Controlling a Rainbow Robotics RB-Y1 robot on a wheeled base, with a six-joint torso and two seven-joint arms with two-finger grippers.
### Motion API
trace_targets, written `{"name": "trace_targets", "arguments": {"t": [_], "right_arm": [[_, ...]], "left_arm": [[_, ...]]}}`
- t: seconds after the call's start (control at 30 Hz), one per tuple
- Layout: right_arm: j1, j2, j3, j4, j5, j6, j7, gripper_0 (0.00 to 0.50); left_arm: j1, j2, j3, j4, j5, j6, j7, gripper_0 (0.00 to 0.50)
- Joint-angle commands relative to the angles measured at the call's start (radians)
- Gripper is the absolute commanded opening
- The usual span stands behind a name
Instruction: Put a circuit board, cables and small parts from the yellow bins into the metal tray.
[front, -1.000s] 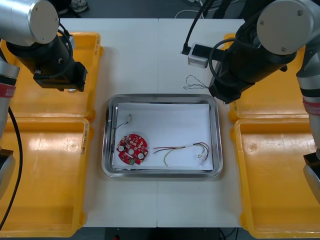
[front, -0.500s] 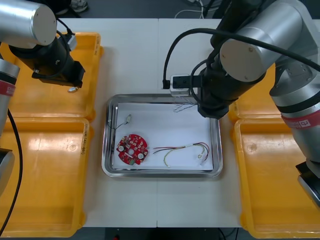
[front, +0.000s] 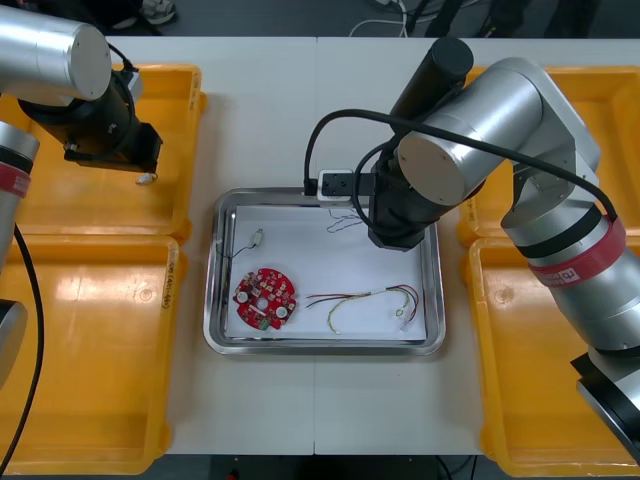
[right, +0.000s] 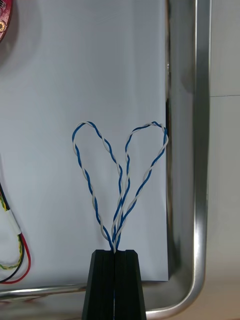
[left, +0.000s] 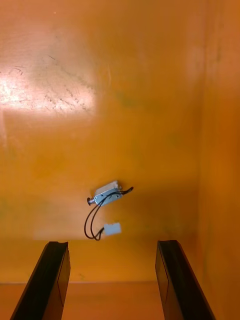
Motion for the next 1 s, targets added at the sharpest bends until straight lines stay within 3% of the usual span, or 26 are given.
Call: {"name": "trace_targets", "arguments": {"t": [0.03, 0.57, 0.93, 1.0], "right_arm": [[0.03, 0.009, 0.019, 0.008, 0.0, -0.028, 0.016, 0.0], [0.056, 0.007, 0.03, 0.076, -0.001, -0.143, 0.033, 0.0], [0.059, 0.006, 0.03, 0.077, -0.001, -0.149, 0.036, 0.0], [0.059, 0.006, 0.03, 0.077, -0.001, -0.149, 0.034, 0.067]], "left_arm": [[-0.054, 0.042, 0.031, 0.028, -0.004, -0.052, -0.118, 0.5], [-0.054, 0.042, -0.01, 0.124, 0.036, -0.152, -0.129, 0.5], [-0.052, 0.033, -0.03, 0.162, 0.045, -0.181, -0.13, 0.5], [-0.052, 0.029, -0.033, 0.167, 0.045, -0.184, -0.13, 0.5]]}}
